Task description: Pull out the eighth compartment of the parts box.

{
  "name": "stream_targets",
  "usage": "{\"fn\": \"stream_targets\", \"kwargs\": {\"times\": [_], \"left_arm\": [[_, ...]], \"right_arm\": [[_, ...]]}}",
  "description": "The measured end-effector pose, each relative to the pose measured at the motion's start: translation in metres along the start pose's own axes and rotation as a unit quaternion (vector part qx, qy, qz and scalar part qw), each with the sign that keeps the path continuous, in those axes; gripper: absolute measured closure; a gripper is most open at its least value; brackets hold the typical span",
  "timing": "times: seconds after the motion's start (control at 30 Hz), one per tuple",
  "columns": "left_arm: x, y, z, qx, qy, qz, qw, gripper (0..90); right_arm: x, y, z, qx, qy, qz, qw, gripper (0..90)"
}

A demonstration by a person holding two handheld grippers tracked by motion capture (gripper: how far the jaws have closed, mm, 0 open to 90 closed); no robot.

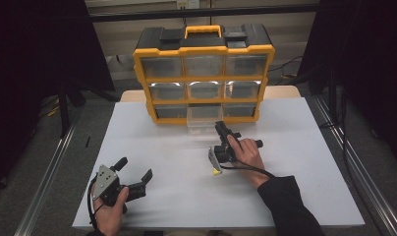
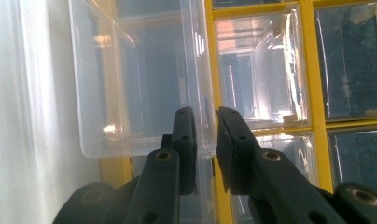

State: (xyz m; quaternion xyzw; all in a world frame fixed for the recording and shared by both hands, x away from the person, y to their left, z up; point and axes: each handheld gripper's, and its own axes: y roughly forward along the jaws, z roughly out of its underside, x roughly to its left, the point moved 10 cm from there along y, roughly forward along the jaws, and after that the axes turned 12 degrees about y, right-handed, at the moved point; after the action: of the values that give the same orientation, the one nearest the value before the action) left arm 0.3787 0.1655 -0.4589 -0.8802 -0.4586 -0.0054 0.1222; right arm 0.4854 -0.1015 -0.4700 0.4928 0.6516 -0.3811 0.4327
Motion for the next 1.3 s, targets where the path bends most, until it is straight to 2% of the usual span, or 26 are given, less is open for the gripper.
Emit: {"fn": "stream_targets", "kwargs": {"times": [0.63,0.87,0.9,1.0,1.1,1.17,1.23,1.3], "left_arm": [[0.0000,0.0000,0.0003,0.001,0.000,0.001,1.0000,2.2],[0.0000,0.0005,0.0006,0.002,0.000,0.001,1.0000,2.2],[0.0001,0.0005,0.0008,0.002,0.000,0.001,1.0000,2.2],[-0.0001,0.0002,0.0004,0.001,0.000,0.001,1.0000,2.2],[-0.0001,-0.0001,-0.0005,-0.002,-0.001,0.001,1.0000,2.2],[-0.0003,-0.0002,-0.0005,-0.002,-0.001,0.001,1.0000,2.2],[-0.0002,-0.0002,-0.0004,-0.002,0.000,0.002,1.0000,2.3],[-0.0001,-0.0002,-0.0003,-0.001,0.000,0.002,1.0000,2.2]], "right_arm": [[0.0016,-0.0006,-0.0010,-0.004,0.012,-0.003,0.9999,77.2],[0.0007,-0.0014,0.0020,0.004,0.056,-0.020,0.9982,72.0],[0.0003,-0.0009,0.0030,0.004,0.066,-0.024,0.9975,68.8],[0.0006,-0.0003,0.0034,0.005,0.079,-0.031,0.9964,66.0],[0.0007,-0.0008,0.0029,0.004,0.107,-0.037,0.9935,62.3],[-0.0004,-0.0007,0.0035,0.009,0.141,-0.038,0.9893,57.3],[-0.0006,0.0001,0.0037,0.009,0.173,-0.045,0.9839,51.1],[-0.0002,0.0016,0.0056,0.017,0.214,-0.053,0.9752,38.6]]}}
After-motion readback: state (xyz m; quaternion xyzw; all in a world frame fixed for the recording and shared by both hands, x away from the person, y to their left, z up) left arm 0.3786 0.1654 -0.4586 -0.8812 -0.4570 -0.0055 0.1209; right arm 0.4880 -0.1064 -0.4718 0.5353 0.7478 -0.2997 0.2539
